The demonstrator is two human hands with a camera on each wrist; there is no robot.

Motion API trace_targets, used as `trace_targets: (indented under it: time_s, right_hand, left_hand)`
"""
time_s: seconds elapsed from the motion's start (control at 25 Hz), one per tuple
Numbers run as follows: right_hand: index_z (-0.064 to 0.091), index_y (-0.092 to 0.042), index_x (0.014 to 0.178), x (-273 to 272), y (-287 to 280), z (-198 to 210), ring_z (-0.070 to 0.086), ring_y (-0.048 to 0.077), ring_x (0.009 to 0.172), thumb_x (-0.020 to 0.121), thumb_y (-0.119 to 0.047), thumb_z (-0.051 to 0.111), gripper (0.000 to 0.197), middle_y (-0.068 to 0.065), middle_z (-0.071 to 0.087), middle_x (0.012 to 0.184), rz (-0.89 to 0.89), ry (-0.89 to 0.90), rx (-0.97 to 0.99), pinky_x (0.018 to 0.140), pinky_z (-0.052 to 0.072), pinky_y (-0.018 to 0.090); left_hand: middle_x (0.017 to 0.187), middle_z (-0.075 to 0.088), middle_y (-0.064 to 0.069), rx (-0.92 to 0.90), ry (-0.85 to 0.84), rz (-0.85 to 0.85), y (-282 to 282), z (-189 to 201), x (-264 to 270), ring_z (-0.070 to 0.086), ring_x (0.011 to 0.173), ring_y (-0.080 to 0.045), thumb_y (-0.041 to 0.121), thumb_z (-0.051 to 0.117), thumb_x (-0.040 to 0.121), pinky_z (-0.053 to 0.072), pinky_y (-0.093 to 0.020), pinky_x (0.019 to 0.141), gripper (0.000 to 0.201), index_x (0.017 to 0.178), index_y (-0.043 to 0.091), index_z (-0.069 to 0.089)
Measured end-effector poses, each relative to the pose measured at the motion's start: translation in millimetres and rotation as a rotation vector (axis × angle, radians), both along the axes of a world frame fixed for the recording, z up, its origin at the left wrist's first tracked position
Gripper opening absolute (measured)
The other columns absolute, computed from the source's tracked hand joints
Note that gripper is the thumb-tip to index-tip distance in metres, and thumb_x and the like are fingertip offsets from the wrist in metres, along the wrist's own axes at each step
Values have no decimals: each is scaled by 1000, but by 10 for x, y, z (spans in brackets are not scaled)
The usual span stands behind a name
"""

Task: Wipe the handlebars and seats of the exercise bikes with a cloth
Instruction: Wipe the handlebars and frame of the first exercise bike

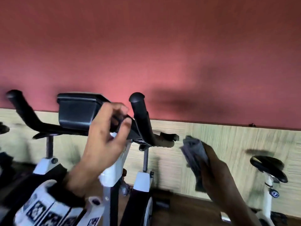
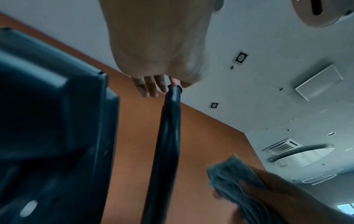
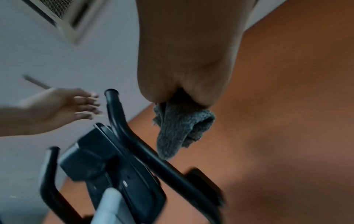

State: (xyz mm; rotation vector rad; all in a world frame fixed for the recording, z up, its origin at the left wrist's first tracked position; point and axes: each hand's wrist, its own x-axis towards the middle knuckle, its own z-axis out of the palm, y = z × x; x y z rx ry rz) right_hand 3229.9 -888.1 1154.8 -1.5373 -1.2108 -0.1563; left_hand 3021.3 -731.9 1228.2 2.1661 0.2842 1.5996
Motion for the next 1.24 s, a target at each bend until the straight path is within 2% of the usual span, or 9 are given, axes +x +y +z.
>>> trace_targets:
  time_s: [0.12,0.32,0.4,0.52,0.64,0.76,0.84,1.0,1.24]
  right_hand:
    - [46,-26,151,-9,661,439,56,-10,113,101,-1,42,56,-10,60,137,143,-144,118,96,39,2]
    - [27,-18,159,-440,1150,377,29,7,152,102,-1,39,61,-8,39,161,658,53,286,127,23,36]
    - [19,-23,161,-334,1094,235,21,7,155,107,-13,33,57,-12,31,165,877,153,210,126,18,28]
    - [25,-27,161,-73,1138,118,42,7,144,109,-19,31,53,-18,50,151,810,98,165,118,32,24]
    - [20,-13,160,-144,1327,270,28,14,153,108,-9,34,54,2,32,165,652,-170,314,125,26,35]
    - [14,-3,159,-372,1484,499,34,16,150,109,-23,33,57,14,31,162,617,-216,445,116,33,21]
    - [13,-9,161,-349,1502,313,40,17,146,109,-34,31,61,11,33,161,542,-239,438,110,38,17]
    - [25,-6,157,-199,1479,-92,53,21,131,110,-46,21,62,10,52,145,353,-297,412,104,48,42]
    - [32,6,152,-410,1569,373,60,28,120,111,-34,24,58,19,55,136,397,-294,521,97,50,28]
  left_hand:
    - [109,60,-1,86,-75,102,141,518,369,58,95,-16,29,53,97,46,-29,82,18,111,18,54]
    - [102,73,0,-75,64,-58,221,635,678,66,99,-18,27,39,103,48,-30,88,35,102,9,69]
    - [103,75,-6,-110,84,-86,240,628,671,69,101,-21,22,36,103,48,-29,89,39,103,5,71]
    - [105,76,-6,-110,146,-125,264,644,639,70,104,-23,19,36,105,46,-34,91,38,105,7,72]
    - [111,75,-11,-134,175,-169,247,666,609,71,104,-19,18,35,108,47,-25,90,39,108,4,71]
    - [120,73,-11,-214,190,-197,182,719,568,68,96,-4,24,28,113,47,-17,87,47,118,2,70]
    - [127,71,0,-179,231,-178,185,726,544,64,117,-3,30,25,113,45,-27,104,51,125,8,69]
    - [129,71,0,-130,218,-195,235,708,562,59,130,-10,29,26,111,39,-44,116,50,128,7,67]
    - [124,72,-10,-159,244,-259,306,710,560,63,126,-19,23,29,112,37,-44,118,46,127,-1,66]
